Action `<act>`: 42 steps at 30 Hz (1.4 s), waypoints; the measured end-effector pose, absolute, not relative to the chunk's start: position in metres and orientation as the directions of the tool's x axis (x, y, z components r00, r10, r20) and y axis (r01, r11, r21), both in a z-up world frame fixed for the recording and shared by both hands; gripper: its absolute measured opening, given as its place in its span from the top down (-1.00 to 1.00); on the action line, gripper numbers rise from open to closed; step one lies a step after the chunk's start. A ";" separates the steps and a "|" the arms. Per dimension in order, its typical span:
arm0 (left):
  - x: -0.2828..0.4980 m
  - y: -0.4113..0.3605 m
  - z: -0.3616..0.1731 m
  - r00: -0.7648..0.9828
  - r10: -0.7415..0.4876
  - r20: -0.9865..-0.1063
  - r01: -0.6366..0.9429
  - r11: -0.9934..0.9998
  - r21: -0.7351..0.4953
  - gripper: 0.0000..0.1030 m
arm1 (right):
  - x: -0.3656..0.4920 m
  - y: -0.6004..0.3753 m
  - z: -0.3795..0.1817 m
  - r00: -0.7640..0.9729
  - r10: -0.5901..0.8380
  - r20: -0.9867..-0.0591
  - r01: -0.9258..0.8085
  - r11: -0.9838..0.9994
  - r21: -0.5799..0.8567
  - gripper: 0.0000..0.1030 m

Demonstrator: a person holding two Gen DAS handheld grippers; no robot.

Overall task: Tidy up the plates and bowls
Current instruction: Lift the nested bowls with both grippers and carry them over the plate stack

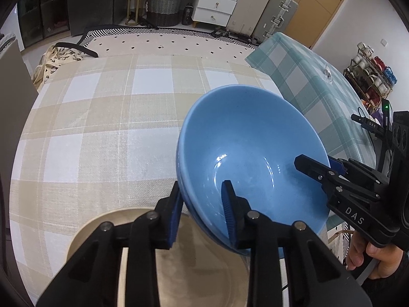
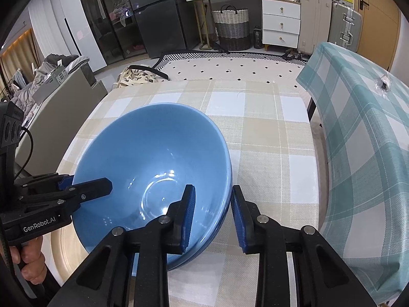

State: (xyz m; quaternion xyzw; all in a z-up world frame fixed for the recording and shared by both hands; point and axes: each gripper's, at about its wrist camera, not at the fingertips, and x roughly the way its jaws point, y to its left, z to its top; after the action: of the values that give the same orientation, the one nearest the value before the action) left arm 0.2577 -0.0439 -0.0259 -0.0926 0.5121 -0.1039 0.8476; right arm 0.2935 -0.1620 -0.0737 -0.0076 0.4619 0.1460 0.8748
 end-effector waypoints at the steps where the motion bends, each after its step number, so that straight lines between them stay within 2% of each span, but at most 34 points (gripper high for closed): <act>1: 0.257 -0.044 -0.025 0.455 -0.269 -0.849 0.083 0.962 -0.261 0.45 | 0.292 -0.162 -0.073 0.532 0.247 -0.810 -0.262 0.958 0.120 0.44; 12: 0.243 -0.041 -0.006 0.494 -0.265 -0.828 0.093 0.963 -0.253 0.45 | 0.276 -0.159 -0.056 0.566 0.250 -0.785 -0.270 0.956 0.110 0.44; 26: 0.209 -0.030 0.028 0.548 -0.255 -0.796 0.097 0.965 -0.243 0.45 | 0.234 -0.147 0.000 0.650 0.282 -0.705 -0.297 0.949 0.105 0.44; 42: 0.164 -0.005 0.068 0.613 -0.198 -0.764 0.054 0.976 -0.210 0.45 | 0.193 -0.117 0.033 0.670 0.329 -0.665 -0.349 0.931 0.109 0.44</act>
State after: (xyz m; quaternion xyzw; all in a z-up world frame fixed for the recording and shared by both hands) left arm 0.1640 -0.0053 0.0684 -0.0833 0.4340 -0.0705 0.8943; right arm 0.1926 -0.1173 0.0335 -0.0139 0.3613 0.1854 0.9137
